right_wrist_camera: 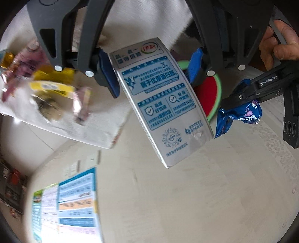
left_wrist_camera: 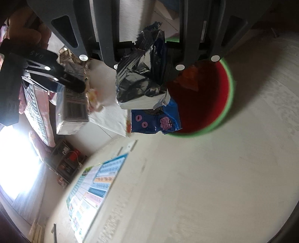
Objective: Collect trash
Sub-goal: 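Carry the wrapper and milk carton to the red bucket and release both, then move both tools back over the table toward the crumpled paper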
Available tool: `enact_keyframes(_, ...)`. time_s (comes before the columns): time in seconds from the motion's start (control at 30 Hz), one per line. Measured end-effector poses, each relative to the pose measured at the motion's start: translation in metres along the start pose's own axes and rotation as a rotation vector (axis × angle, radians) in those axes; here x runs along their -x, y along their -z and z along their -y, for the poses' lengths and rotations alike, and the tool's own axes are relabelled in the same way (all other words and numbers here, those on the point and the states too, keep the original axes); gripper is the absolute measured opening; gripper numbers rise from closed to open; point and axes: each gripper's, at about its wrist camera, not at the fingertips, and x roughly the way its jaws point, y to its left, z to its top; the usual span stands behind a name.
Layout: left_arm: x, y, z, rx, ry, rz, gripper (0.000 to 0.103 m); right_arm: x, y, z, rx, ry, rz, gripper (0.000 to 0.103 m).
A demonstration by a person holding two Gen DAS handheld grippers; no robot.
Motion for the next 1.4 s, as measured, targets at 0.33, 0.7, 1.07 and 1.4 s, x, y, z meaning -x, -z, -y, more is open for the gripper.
enact_keyframes(0.33, -0.006, -0.009, -0.042, 0.032, -0.020, -0.019, 0.019, -0.055, -0.023, -0.043, 0.068, -0.027, -0.038, 0.066)
enact_keyframes(0.7, -0.010, -0.023, -0.078, 0.101, 0.003, -0.027, 0.020, -0.104, -0.028, -0.066, 0.096, -0.043, -0.109, 0.067)
enact_keyframes(1.07, -0.004, -0.028, -0.081, 0.170, -0.009, 0.017, 0.086, -0.105, -0.015, -0.077, 0.151, -0.035, -0.124, 0.091)
enact_keyframes(1.4, 0.007, -0.015, -0.059, 0.143, -0.030, 0.054, 0.095, -0.047, 0.016, -0.047, 0.137, 0.054, -0.100, 0.098)
